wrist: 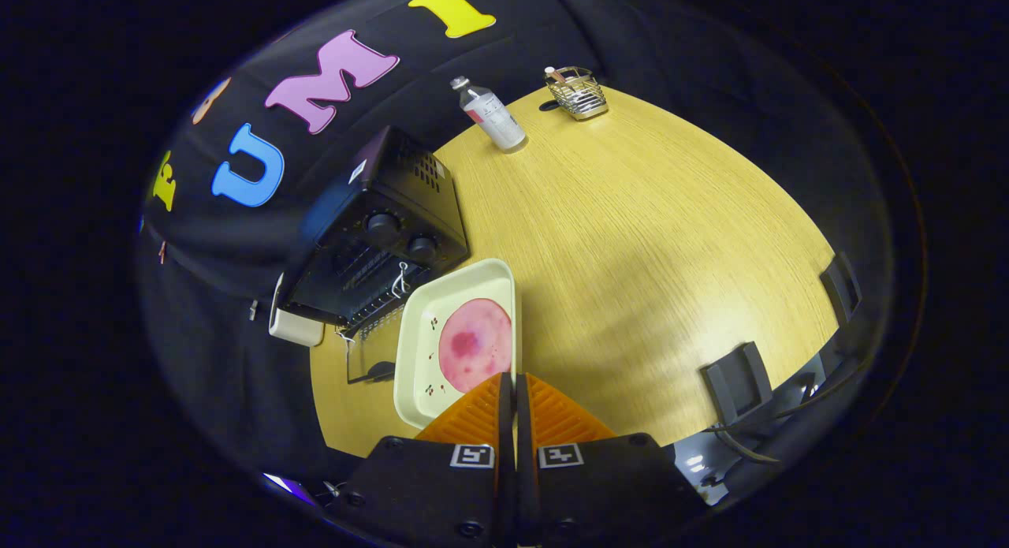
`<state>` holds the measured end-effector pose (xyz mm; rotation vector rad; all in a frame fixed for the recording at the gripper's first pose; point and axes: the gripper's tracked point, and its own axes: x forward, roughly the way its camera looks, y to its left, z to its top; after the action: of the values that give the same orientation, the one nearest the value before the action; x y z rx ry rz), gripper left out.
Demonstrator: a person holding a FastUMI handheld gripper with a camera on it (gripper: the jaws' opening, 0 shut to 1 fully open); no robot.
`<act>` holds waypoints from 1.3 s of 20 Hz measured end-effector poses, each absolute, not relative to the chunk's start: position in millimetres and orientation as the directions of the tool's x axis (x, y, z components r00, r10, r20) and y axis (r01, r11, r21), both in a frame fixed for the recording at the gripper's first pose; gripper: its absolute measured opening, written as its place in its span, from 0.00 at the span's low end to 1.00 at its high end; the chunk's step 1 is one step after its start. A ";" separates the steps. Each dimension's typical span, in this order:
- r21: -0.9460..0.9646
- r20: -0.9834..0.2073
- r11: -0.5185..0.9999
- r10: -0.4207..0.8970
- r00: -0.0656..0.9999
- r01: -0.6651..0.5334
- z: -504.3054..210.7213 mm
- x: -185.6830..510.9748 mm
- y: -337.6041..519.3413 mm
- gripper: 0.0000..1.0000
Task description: Open the toaster oven, put the food inside, and close the toaster oven door.
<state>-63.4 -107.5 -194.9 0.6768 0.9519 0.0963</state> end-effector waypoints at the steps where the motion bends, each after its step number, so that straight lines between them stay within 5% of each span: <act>1: 0.582 -0.711 0.783 0.358 0.605 0.221 -190.8 -65.4 -101.2 0.06; 15: 0.671 -0.585 0.717 0.354 0.730 0.191 -167.7 -4.0 48.9 0.06; 26: 0.695 -0.474 0.681 0.194 0.859 0.230 -170.2 92.5 103.8 0.06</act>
<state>92.5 103.8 -170.2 0.8328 0.5539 -0.0219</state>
